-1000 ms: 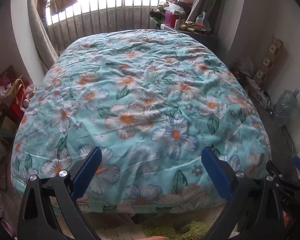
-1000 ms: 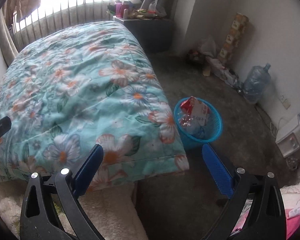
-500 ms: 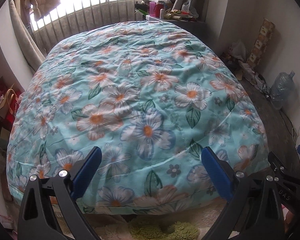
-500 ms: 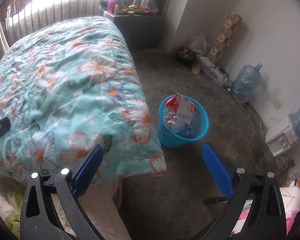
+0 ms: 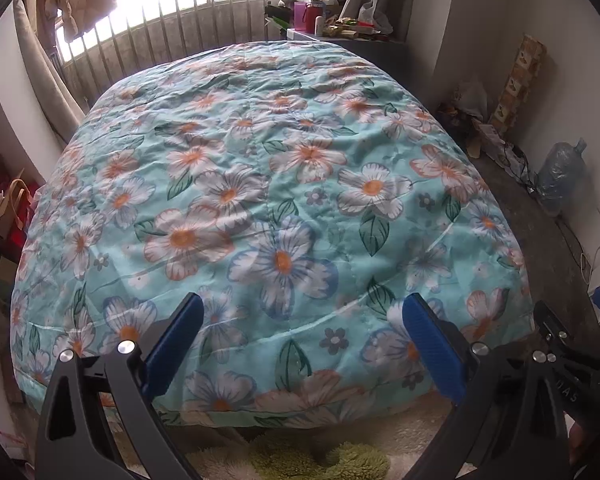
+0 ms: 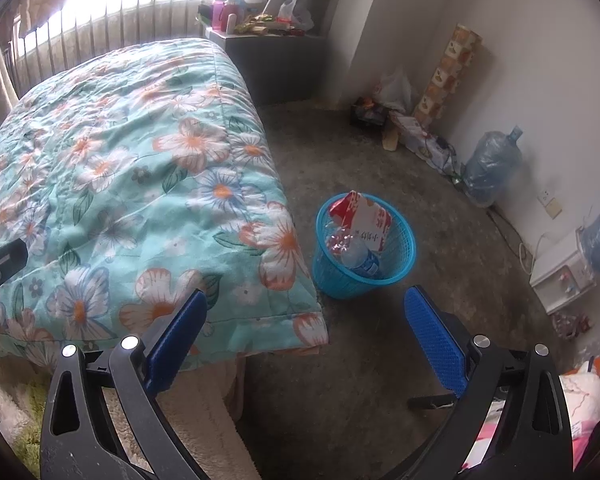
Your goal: Collect trash
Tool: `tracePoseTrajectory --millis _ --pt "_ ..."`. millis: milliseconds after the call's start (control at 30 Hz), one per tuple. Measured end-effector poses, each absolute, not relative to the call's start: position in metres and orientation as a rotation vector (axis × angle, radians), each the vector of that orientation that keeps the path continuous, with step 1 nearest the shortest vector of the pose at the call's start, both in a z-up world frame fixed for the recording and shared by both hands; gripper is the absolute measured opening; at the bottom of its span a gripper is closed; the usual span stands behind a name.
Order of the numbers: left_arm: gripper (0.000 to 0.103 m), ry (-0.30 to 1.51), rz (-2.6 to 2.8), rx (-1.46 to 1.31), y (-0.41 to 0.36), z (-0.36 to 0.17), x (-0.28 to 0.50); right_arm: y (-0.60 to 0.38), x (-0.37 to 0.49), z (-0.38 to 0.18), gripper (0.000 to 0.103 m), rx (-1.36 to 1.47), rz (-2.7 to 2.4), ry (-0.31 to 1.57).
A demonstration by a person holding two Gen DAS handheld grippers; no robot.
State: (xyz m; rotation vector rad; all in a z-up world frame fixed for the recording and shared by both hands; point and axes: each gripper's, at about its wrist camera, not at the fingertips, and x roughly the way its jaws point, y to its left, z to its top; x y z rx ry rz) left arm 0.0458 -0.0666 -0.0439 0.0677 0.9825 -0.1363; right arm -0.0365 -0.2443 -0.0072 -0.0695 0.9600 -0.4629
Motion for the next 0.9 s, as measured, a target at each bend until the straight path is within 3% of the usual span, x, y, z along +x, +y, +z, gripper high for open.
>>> tracePoseTrajectory --millis 900 --pt "0.098 0.988 -0.124 0.061 -0.0636 -0.0446 0.0438 -0.2364 -0.0362 -0.0038 0.095 -0.062 -0.472 0.948"
